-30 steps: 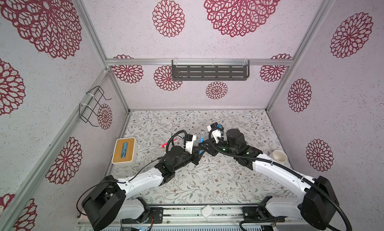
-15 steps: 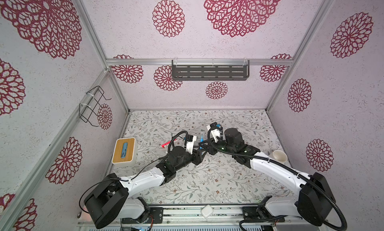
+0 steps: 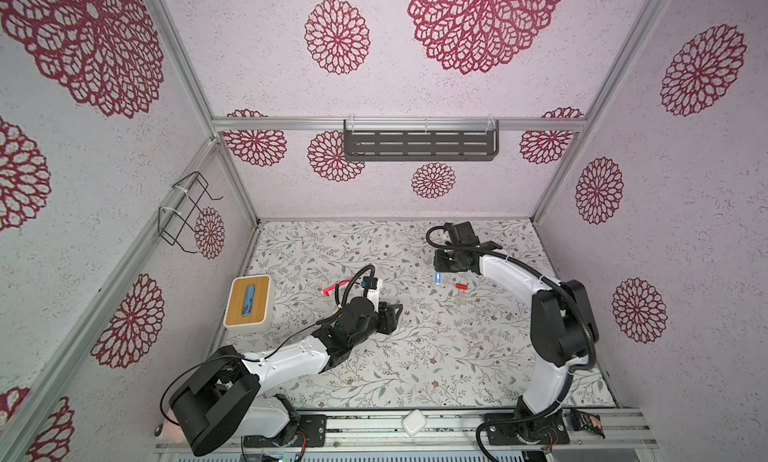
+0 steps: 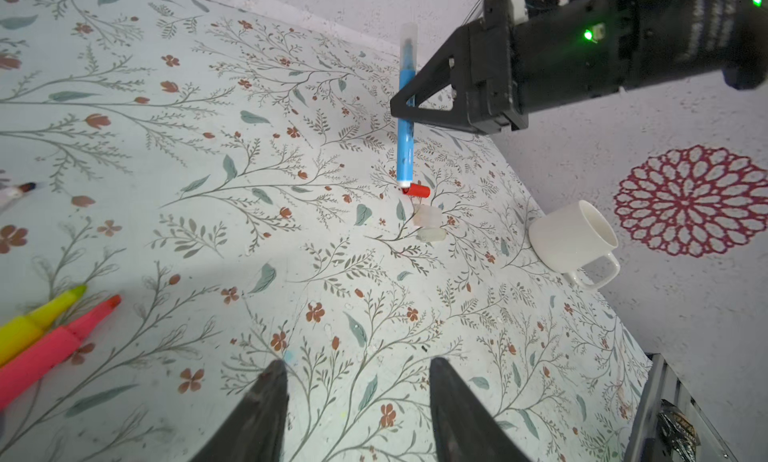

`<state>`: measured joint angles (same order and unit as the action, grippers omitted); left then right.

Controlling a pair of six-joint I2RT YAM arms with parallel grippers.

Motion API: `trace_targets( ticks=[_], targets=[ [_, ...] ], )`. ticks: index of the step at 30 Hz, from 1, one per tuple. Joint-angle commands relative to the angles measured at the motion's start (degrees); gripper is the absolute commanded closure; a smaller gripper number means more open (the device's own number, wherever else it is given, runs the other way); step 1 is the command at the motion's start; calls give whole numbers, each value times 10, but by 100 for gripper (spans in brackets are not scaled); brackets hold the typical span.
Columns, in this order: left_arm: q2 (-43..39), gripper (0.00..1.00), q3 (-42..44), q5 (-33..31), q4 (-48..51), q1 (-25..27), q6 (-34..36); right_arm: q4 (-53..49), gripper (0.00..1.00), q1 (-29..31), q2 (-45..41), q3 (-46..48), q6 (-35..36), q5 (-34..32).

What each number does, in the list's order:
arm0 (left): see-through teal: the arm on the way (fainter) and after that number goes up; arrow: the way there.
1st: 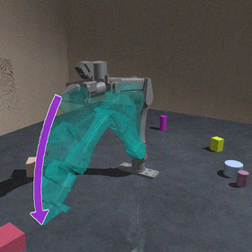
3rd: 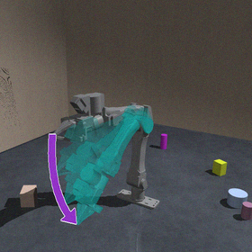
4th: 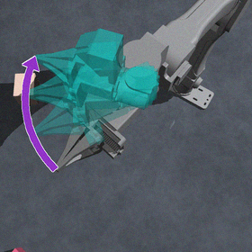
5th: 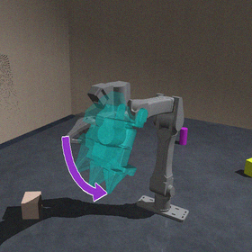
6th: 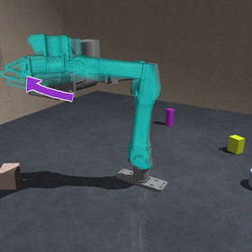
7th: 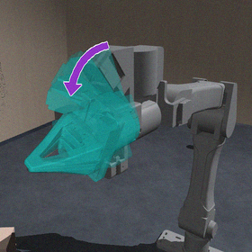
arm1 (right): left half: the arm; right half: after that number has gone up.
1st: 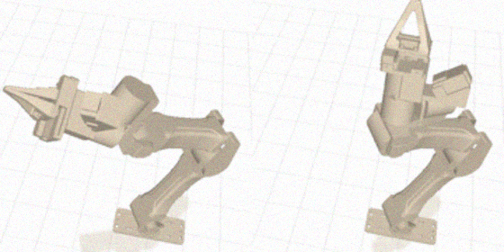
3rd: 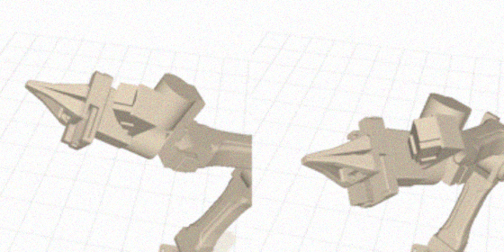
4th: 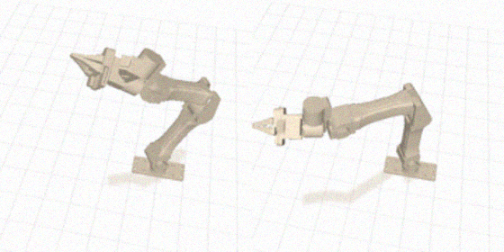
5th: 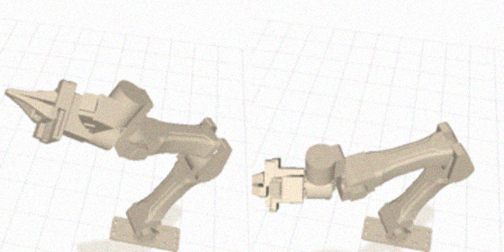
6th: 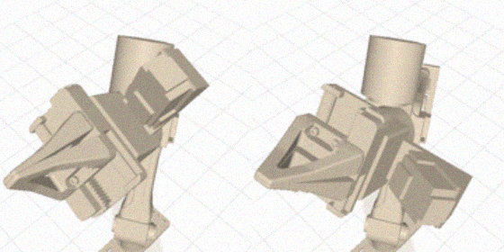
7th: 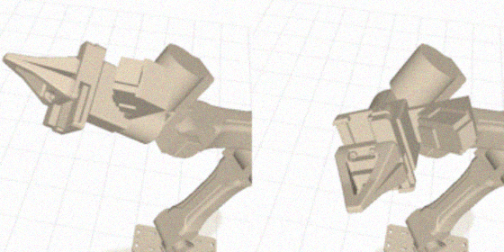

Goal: Insert the pens into the pen caps
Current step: 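Open the left gripper and carry the capped blue marker away with the right gripper, then lower the capped blue marker onto the table and open the right gripper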

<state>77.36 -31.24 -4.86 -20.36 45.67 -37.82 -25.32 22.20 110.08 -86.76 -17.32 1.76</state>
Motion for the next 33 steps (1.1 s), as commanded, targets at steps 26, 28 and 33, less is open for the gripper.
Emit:
trace_targets(
  ticks=[26, 28, 33],
  targets=[
    [-127, 42, 20, -61, 92, 6, 0, -198, 89, -80, 298, -404, 49, -91],
    [-131, 42, 19, -63, 95, 6, 0, -199, 85, -80, 303, -408, 49, -92],
    [-139, 42, 20, -70, 104, 6, 1, -199, 63, -80, 307, -413, 45, -95]
  ],
)
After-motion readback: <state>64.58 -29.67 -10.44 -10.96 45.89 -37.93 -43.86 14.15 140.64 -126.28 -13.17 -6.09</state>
